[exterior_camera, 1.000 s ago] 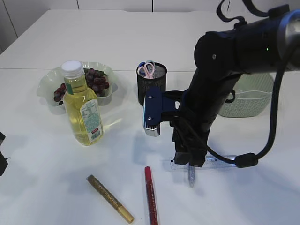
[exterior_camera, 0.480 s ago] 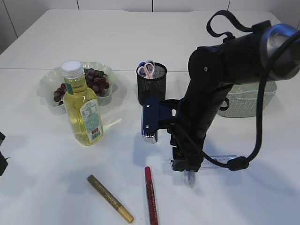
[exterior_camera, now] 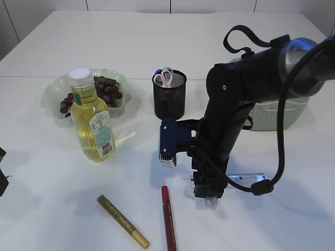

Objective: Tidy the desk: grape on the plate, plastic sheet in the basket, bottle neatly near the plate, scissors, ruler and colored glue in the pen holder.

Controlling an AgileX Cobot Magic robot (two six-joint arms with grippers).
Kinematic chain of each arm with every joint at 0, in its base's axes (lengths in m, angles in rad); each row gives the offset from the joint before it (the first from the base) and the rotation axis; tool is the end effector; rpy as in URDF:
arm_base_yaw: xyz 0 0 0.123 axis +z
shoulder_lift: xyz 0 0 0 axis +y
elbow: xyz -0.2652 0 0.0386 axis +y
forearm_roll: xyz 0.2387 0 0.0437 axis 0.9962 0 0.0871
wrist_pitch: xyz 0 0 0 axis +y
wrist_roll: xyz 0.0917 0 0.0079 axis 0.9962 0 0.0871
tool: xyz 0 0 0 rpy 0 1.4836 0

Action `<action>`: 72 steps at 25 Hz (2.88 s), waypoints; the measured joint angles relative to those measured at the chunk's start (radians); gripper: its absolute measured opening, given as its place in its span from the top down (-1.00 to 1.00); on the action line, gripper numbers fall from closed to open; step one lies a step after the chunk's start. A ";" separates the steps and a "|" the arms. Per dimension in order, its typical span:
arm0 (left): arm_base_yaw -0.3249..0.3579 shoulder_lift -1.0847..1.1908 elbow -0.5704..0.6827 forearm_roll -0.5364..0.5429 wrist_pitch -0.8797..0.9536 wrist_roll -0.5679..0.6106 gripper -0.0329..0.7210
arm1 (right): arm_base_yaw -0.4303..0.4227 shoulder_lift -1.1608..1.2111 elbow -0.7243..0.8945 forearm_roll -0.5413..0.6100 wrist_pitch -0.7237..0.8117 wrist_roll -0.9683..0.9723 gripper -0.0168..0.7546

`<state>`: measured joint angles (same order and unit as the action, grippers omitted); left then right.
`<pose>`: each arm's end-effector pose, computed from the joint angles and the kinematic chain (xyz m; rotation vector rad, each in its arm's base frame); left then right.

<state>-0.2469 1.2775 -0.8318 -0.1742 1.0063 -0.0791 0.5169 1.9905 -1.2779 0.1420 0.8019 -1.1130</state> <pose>0.2039 -0.0653 0.2355 0.1323 2.9485 -0.2782 0.3135 0.1890 0.1359 -2.0667 2.1348 0.0924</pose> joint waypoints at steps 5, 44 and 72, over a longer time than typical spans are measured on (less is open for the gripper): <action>0.000 0.000 0.000 0.008 0.000 0.000 0.10 | 0.000 0.024 0.000 -0.002 -0.023 0.002 -0.38; 0.000 0.000 0.000 0.045 -0.002 0.000 0.10 | -0.015 0.047 -0.015 -0.023 -0.091 0.012 0.17; 0.000 0.000 0.000 0.046 0.000 0.000 0.10 | -0.329 -0.082 -0.161 1.380 -0.031 -0.717 0.17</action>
<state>-0.2469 1.2775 -0.8318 -0.1280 1.0064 -0.0791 0.1877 1.9086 -1.4386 1.5216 0.7705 -1.8301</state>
